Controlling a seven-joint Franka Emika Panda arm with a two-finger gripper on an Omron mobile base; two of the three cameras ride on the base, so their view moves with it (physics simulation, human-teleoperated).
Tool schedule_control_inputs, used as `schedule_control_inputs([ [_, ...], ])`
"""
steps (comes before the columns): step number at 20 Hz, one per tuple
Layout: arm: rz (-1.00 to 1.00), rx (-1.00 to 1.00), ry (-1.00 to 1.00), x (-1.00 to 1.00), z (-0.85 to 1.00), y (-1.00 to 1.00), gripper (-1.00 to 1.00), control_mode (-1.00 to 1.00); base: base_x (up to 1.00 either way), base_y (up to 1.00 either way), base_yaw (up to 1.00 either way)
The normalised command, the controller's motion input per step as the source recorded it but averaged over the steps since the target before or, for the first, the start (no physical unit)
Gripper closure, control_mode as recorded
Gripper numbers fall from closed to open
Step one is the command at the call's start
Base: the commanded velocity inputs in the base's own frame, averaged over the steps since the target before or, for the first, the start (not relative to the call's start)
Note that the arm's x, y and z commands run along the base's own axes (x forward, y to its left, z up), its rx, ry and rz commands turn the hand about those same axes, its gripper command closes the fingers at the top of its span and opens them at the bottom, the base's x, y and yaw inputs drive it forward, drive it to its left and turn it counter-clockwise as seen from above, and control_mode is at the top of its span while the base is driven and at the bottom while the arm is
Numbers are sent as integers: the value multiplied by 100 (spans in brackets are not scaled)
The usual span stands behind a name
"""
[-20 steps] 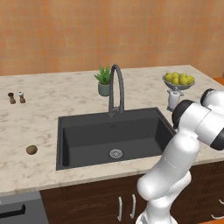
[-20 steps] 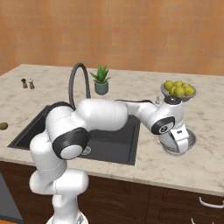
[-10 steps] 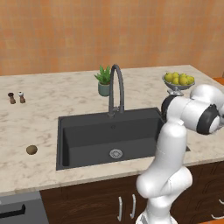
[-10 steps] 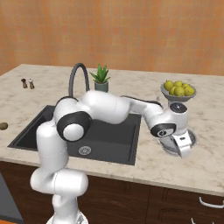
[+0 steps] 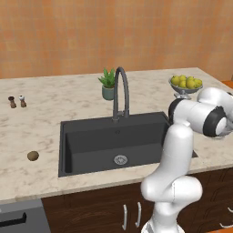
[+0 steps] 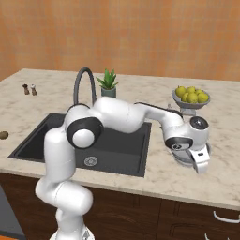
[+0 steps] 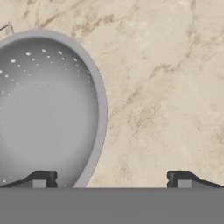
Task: Put the colander in the sink, put the kiwi in the colander, and turn on the sink faucet and pour water over the colander.
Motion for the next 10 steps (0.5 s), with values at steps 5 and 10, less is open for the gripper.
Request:
schedule_control_inputs([
  [5,0,0,-10,7,-22,0,-100,-100,0,0,0],
  [10,2,0,-9,28,-24,0,-100,-100,0,0,0],
])
